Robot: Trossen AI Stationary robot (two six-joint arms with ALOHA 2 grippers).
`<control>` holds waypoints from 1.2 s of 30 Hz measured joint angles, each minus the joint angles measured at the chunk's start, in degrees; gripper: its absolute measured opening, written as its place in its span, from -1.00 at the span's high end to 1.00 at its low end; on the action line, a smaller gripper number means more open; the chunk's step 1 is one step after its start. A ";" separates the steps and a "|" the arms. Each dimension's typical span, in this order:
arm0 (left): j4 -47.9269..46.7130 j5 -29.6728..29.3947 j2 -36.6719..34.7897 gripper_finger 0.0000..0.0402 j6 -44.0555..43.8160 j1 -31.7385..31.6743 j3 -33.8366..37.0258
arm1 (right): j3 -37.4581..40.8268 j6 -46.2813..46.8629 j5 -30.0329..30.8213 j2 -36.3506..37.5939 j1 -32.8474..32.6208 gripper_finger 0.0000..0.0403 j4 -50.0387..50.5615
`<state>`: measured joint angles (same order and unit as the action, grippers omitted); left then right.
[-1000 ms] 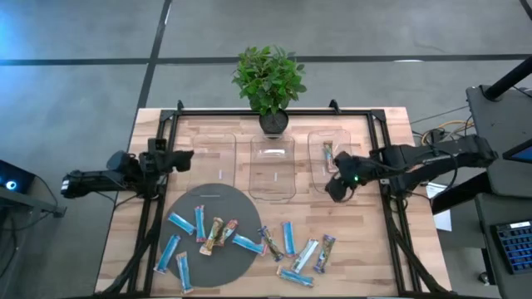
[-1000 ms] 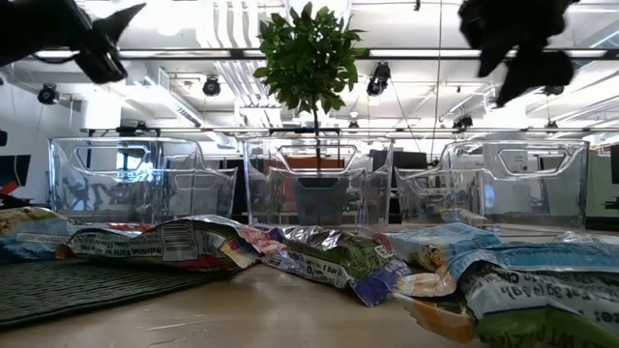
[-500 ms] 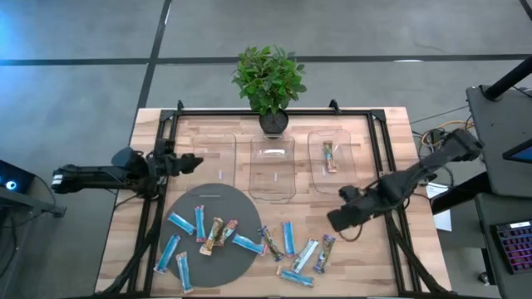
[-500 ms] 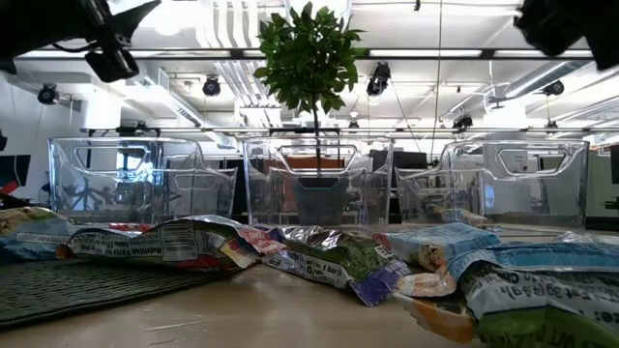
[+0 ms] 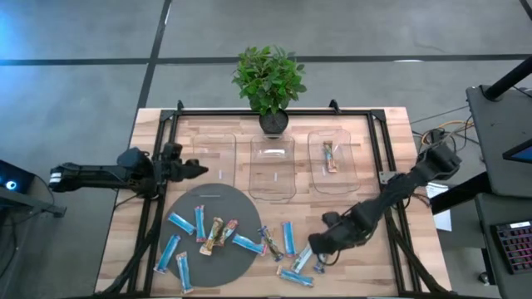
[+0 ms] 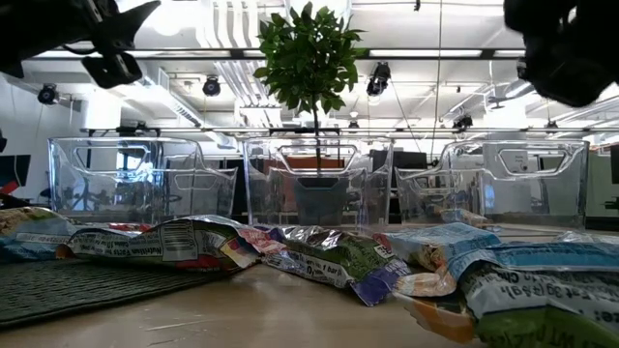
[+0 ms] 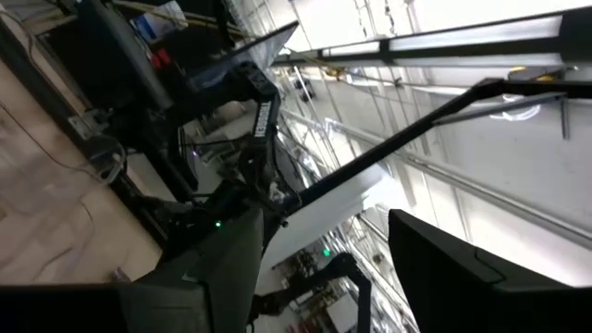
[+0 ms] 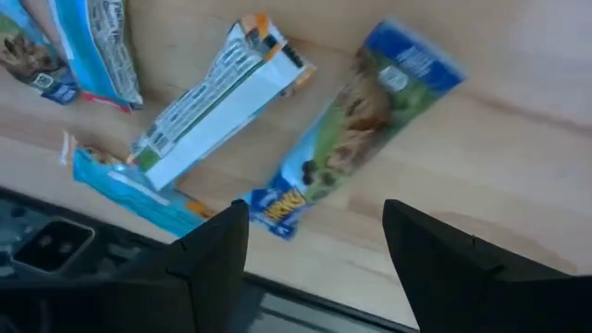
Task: Pick and place Granola Bars by type
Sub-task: Put the blue granola bar into the middle transparent bin
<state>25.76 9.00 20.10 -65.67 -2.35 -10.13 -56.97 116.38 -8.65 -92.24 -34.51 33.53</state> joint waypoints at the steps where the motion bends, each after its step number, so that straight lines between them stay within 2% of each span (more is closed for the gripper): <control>1: -0.17 0.73 0.00 -0.07 0.00 0.00 0.00 | 0.00 1.46 -0.02 -1.06 -0.25 -0.19 -0.91; 8: -2.11 4.18 0.00 -0.07 -0.13 0.00 0.04 | 0.02 10.67 -0.21 -6.63 -2.55 -0.19 -2.56; 13: -3.39 4.56 -0.02 -0.07 0.33 -0.02 0.04 | 0.02 12.94 3.48 -9.08 -2.24 -0.19 -2.65; 21: -4.32 4.67 -0.02 -0.07 0.96 -0.02 0.04 | -0.31 12.78 2.29 -11.51 -1.79 -0.13 -1.45; 25: -5.03 4.67 -0.02 -0.07 1.46 -0.02 0.04 | -0.31 12.43 2.06 -11.34 -1.80 0.06 0.11; 31: -5.33 4.67 -0.02 -0.07 1.79 -0.02 0.04 | -0.69 7.94 2.52 -10.24 -1.92 0.50 1.25; 36: -5.31 4.67 -0.02 -0.07 1.80 -0.02 0.04 | -3.61 1.13 12.10 -5.21 -1.46 0.74 2.98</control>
<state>20.45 13.67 20.08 -63.87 -2.37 -10.09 -60.58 117.51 3.45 -97.44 -35.97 36.51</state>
